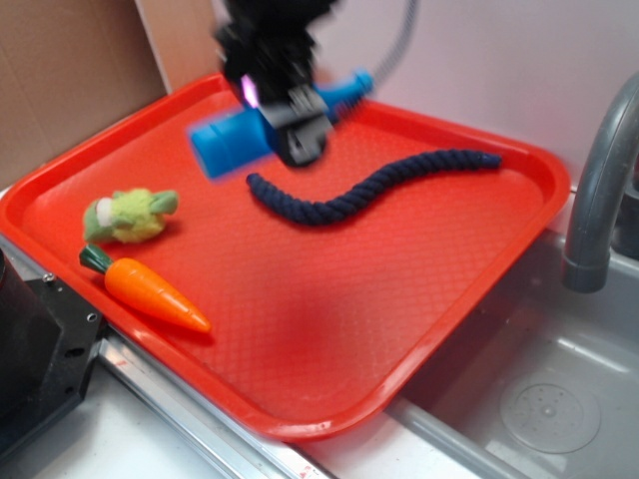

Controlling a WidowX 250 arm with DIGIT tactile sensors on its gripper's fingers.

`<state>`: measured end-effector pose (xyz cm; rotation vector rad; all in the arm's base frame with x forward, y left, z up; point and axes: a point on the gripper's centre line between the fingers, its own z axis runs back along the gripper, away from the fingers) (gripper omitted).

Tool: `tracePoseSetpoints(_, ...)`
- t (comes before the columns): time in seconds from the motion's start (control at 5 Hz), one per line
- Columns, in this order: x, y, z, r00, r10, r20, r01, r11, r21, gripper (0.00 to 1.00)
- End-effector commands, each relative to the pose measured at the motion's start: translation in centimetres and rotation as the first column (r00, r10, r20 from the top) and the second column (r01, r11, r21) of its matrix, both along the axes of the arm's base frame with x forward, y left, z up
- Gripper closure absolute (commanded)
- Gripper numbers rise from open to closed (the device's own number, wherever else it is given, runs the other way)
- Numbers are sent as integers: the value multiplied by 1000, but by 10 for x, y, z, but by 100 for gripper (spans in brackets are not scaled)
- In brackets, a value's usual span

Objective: Grab the blue bottle.

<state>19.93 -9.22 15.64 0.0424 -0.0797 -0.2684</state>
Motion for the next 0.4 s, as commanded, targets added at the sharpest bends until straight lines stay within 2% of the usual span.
tracePoseSetpoints(0.0, -16, 38, 60, 922, 387, 3, -387, 922, -5, 100)
tracePoseSetpoints(0.2, -15, 47, 65, 898, 441, 17, -440, 898, -22, 100)
